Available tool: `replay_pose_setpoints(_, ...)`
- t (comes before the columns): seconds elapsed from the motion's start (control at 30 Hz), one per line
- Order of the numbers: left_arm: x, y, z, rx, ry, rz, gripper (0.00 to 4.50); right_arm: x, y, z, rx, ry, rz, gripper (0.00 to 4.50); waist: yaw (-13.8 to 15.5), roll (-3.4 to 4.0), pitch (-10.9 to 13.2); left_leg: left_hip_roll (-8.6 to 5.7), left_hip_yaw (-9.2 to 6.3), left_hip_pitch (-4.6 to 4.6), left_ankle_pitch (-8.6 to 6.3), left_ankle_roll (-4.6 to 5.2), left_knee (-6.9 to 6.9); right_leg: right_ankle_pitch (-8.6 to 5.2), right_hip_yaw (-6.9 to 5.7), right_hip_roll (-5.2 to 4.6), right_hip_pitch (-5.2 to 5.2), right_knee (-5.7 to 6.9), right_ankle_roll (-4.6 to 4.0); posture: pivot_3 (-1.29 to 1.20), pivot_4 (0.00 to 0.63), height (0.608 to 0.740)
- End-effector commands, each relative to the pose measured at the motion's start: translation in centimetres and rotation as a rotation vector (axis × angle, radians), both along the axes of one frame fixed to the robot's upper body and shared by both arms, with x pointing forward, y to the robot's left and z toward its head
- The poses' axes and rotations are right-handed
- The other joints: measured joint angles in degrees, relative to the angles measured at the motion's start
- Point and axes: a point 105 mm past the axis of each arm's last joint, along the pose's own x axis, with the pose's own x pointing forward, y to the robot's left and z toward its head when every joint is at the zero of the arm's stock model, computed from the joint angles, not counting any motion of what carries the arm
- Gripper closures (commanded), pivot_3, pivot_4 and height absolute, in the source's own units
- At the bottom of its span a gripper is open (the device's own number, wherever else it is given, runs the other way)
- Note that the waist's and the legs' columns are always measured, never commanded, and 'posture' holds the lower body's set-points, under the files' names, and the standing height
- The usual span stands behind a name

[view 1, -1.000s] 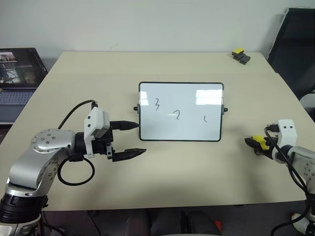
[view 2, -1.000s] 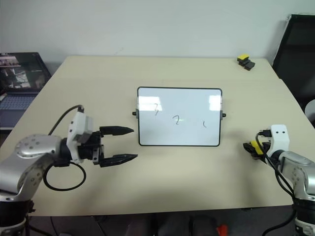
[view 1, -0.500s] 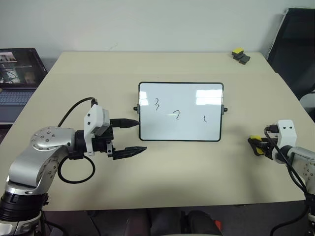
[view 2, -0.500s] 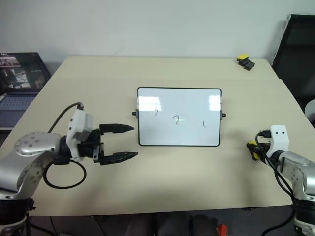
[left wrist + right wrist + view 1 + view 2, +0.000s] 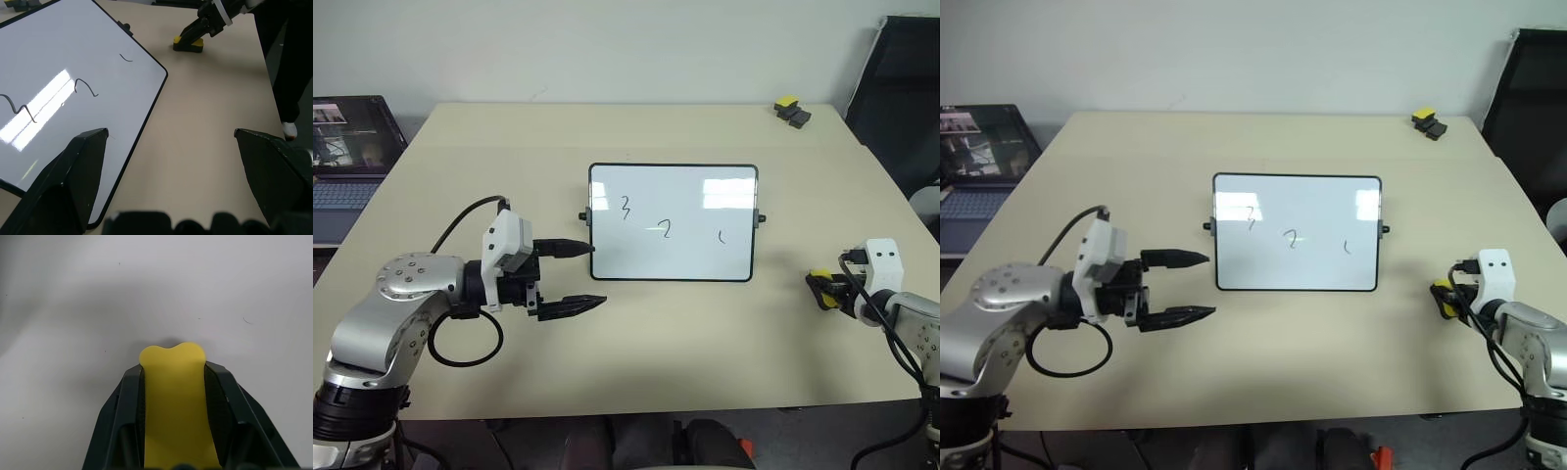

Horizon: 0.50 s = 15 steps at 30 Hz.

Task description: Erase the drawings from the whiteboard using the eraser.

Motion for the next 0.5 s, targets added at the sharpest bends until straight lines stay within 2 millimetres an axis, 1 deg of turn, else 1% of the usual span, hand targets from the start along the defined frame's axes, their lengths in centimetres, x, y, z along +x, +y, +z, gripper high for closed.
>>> replay_pose_setpoints(0.03,0.4,0.4,1.2,-0.036,-0.034,0.04,0.0,0.5,-0.2,3.8,-0.035,-0.128,-0.002,3.17,0.0,0.04,0.0,0.0,0.0,0.0,0.0,0.0,0.0,0.0,0.0,0.0,0.0,0.0,0.0,0.0,0.15,0.74)
replay_pose_setpoints(0.1,0.7,1.0,1.3,-0.034,-0.041,0.07,0.0,0.4,0.3,5.1,-0.057,-0.166,0.02,3.17,0.0,0.07,0.0,0.0,-0.01,0.0,0.0,0.0,0.0,0.0,0.0,0.0,0.0,0.02,0.0,0.0,0.15,0.74)
replay_pose_setpoints(0.2,1.4,1.9,1.6,-0.044,-0.07,0.143,0.0,0.3,1.6,6.5,-0.051,-0.21,0.056,3.18,0.0,0.07,0.0,0.02,-0.03,0.0,0.0,0.0,0.0,0.0,-0.01,0.03,0.0,0.01,0.0,0.0,0.15,0.74)
replay_pose_setpoints(0.27,1.9,2.3,1.8,-0.077,-0.081,0.197,0.0,0.1,2.4,7.1,-0.042,-0.231,0.08,3.18,0.0,0.07,0.0,0.02,-0.05,0.0,0.0,0.0,0.0,0.0,-0.01,0.03,0.0,0.01,0.0,0.0,0.15,0.74)
replay_pose_setpoints(0.37,2.1,2.4,1.9,-0.109,-0.078,0.238,0.0,-0.1,3.6,7.9,-0.038,-0.253,0.124,3.18,0.0,0.07,0.0,0.01,-0.05,-0.02,0.0,0.0,0.01,0.0,-0.01,0.02,0.01,0.0,0.0,0.0,0.15,0.74)
replay_pose_setpoints(0.5,2.2,2.5,2.2,-0.137,-0.077,0.273,0.0,-1.0,6.5,10.0,-0.03,-0.305,0.28,3.18,0.0,0.07,0.0,0.02,-0.06,-0.02,0.0,0.0,0.01,0.0,-0.03,0.01,0.01,0.02,0.0,0.0,0.15,0.74)
